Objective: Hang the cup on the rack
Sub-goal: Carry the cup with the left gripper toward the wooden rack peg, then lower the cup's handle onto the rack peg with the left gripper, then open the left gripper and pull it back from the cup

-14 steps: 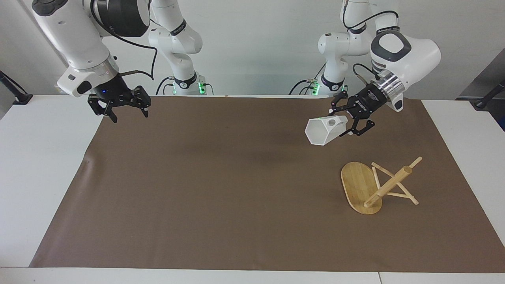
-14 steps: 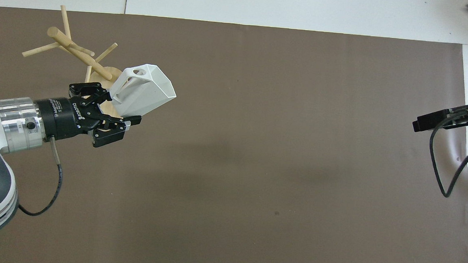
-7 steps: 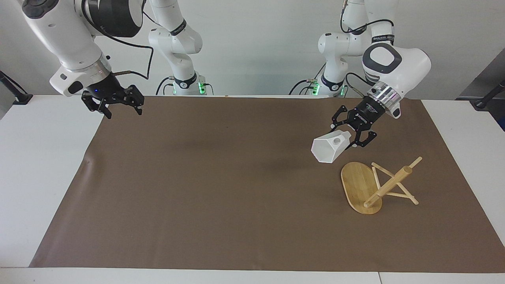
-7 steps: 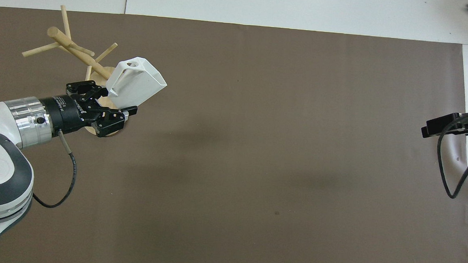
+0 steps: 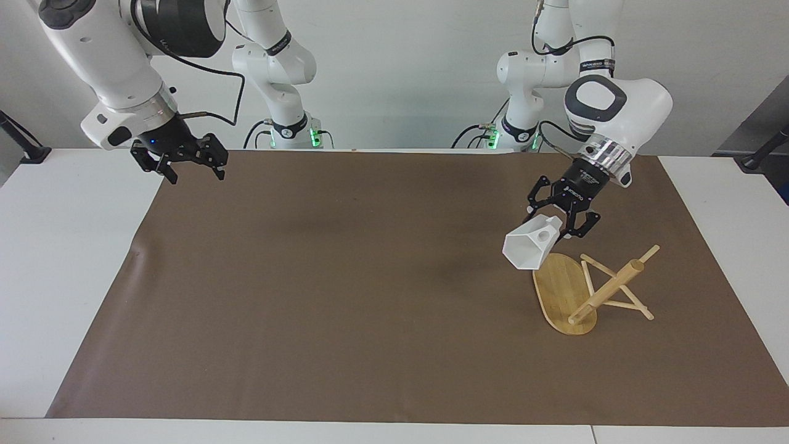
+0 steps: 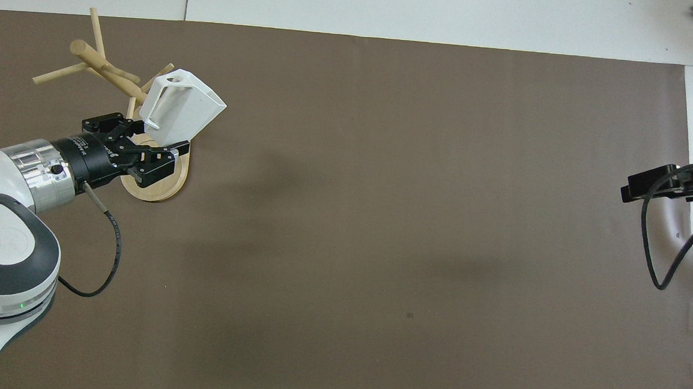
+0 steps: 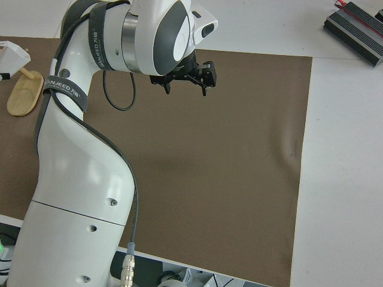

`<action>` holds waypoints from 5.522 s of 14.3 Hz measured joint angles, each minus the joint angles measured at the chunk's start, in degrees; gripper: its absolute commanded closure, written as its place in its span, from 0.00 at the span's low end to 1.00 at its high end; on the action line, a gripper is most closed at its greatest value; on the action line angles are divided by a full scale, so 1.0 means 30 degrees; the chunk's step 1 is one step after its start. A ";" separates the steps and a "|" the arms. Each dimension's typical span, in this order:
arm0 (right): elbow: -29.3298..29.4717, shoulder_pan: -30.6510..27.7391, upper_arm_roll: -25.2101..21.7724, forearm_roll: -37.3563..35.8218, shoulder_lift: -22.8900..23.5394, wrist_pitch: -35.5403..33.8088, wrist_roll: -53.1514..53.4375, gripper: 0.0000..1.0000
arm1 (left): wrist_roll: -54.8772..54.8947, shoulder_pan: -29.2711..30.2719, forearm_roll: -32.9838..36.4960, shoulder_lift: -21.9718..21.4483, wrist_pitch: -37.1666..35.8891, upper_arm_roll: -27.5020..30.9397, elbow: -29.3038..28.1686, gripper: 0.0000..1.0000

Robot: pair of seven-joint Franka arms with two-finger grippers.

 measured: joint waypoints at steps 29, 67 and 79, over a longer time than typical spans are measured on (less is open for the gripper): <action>0.0659 0.0090 -0.0008 0.0000 -0.0161 0.0050 0.2299 0.00 | -0.2120 -0.0181 -0.0002 0.1065 0.3111 0.0116 0.0014 1.00; 0.0664 0.0178 -0.0041 -0.1074 -0.0161 0.0064 0.2339 0.00 | -0.2936 0.0301 -0.0002 0.1143 0.3821 0.0290 -0.0313 1.00; 0.0664 0.0179 -0.0040 -0.1074 -0.0161 0.0059 0.2339 0.00 | -0.3021 0.0805 0.0073 0.1204 0.3921 0.0341 -0.0330 0.00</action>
